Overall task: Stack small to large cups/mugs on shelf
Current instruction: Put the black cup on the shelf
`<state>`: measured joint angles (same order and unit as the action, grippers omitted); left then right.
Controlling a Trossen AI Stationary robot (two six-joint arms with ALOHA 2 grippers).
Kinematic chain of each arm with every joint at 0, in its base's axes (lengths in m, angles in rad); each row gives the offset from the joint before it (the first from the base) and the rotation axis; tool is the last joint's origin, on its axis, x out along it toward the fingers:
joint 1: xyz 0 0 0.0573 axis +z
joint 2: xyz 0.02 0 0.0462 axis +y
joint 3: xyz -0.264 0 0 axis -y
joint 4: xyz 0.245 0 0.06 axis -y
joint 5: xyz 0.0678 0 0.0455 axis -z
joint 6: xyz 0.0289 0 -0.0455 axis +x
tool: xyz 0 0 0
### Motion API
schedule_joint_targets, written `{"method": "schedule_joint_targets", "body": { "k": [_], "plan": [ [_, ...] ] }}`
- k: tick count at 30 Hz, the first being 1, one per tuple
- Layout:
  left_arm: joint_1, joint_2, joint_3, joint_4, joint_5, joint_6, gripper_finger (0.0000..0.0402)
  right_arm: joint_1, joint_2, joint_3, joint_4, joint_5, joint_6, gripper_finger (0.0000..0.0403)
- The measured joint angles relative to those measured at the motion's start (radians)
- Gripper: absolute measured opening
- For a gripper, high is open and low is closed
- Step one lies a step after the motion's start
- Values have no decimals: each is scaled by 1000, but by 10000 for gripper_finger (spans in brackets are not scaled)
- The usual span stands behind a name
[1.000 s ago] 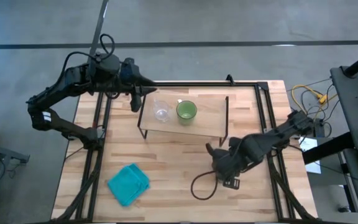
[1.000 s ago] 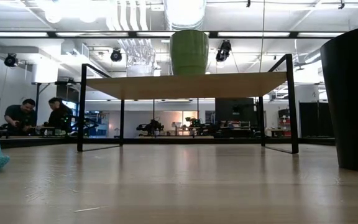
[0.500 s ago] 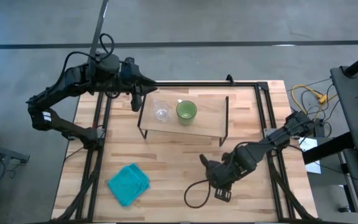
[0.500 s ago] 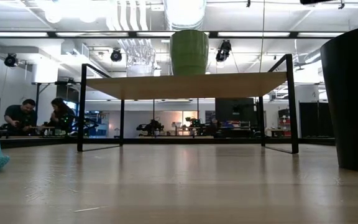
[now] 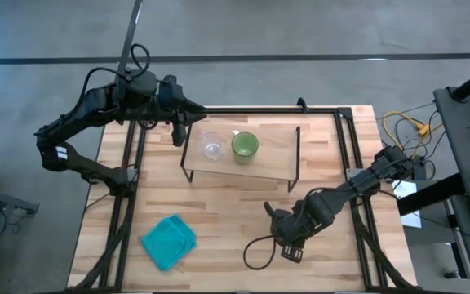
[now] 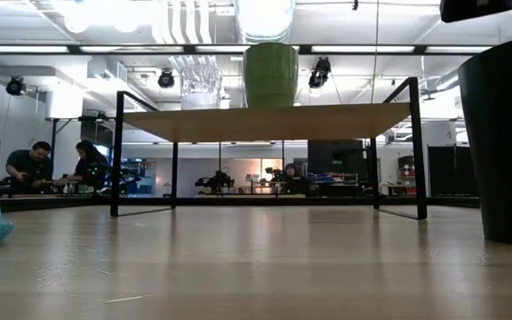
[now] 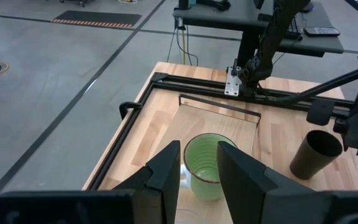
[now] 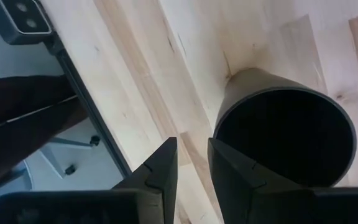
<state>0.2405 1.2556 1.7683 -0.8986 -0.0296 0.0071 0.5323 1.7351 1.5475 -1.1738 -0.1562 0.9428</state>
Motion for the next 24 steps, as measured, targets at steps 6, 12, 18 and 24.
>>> {"method": "schedule_joint_targets", "body": {
  "k": [6,12,18,24],
  "plan": [
    [0,0,0,0,0,0,91,0,1,-50,1,12,0,84],
    [0,0,0,0,0,0,91,0,1,-94,3,22,-4,84],
    [0,0,0,0,0,0,91,-1,1,-106,6,22,-58,81],
    [0,0,0,0,0,0,91,-2,1,-106,5,26,-90,29]
  ]
}}
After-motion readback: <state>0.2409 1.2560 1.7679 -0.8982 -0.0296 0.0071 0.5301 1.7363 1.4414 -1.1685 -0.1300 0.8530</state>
